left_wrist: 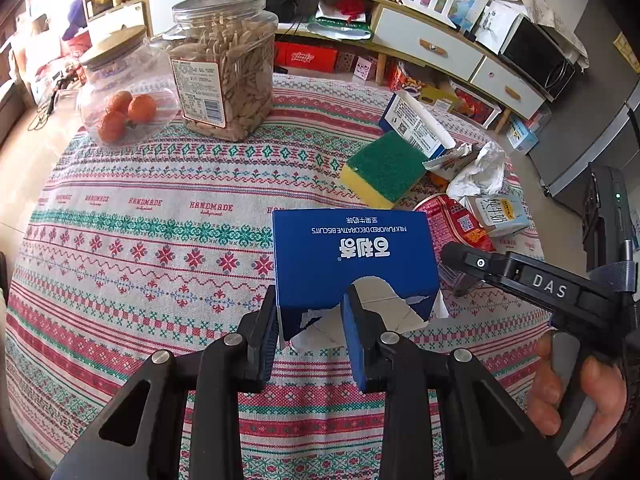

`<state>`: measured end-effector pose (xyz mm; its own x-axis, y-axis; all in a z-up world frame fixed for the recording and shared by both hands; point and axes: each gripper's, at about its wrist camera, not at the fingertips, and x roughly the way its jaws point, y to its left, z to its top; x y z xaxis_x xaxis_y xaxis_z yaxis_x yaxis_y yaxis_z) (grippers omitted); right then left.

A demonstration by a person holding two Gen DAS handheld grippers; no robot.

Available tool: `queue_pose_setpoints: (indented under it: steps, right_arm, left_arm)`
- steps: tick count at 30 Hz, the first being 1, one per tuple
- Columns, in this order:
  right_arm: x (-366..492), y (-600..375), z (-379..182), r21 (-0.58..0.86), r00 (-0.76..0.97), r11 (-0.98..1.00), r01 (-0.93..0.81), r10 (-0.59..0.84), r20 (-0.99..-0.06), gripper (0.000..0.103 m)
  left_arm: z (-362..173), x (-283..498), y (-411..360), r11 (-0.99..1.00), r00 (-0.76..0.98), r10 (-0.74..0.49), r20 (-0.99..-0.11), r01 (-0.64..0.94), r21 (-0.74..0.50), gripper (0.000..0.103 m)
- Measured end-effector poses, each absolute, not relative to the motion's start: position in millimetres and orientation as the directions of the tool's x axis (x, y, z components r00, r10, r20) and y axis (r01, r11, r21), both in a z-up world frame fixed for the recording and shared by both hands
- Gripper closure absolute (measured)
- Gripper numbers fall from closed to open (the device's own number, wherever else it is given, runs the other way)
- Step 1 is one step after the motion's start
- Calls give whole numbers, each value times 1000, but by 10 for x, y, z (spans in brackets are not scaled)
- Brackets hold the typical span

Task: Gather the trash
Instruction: 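Grasp the red can with the right tool while the left tool holds the blue box, then carry the blue box and red can over the white bin and open both tools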

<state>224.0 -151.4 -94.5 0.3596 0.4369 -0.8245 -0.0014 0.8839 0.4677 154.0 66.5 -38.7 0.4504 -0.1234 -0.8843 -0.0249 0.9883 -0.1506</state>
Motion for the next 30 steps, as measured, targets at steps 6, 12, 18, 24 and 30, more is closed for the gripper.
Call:
queue_pose_setpoints:
  steps: [6, 12, 18, 24, 30]
  right_arm:
    - [2097, -1674, -901, 497, 344, 867, 26, 459, -819, 48]
    - [1954, -1872, -789, 532, 348, 845, 51, 485, -803, 48]
    - [1804, -2113, -672, 561, 359, 824, 74, 503, -786, 48]
    - [1633, -2431, -525, 602, 381, 792, 105, 527, -760, 48]
    - [1444, -2813, -368, 627, 425, 768, 134, 527, -736, 48]
  left_arm:
    - [-353, 1502, 568, 988, 451, -135, -882, 0, -152, 72]
    - [-281, 1450, 437, 988, 462, -146, -875, 28, -150, 72]
    - [-216, 1390, 245, 988, 476, -154, -866, 74, -135, 72]
    - [-214, 1316, 3, 983, 465, -178, -867, 122, -136, 72]
    - [-191, 1250, -344, 975, 459, -207, -864, 169, -144, 72]
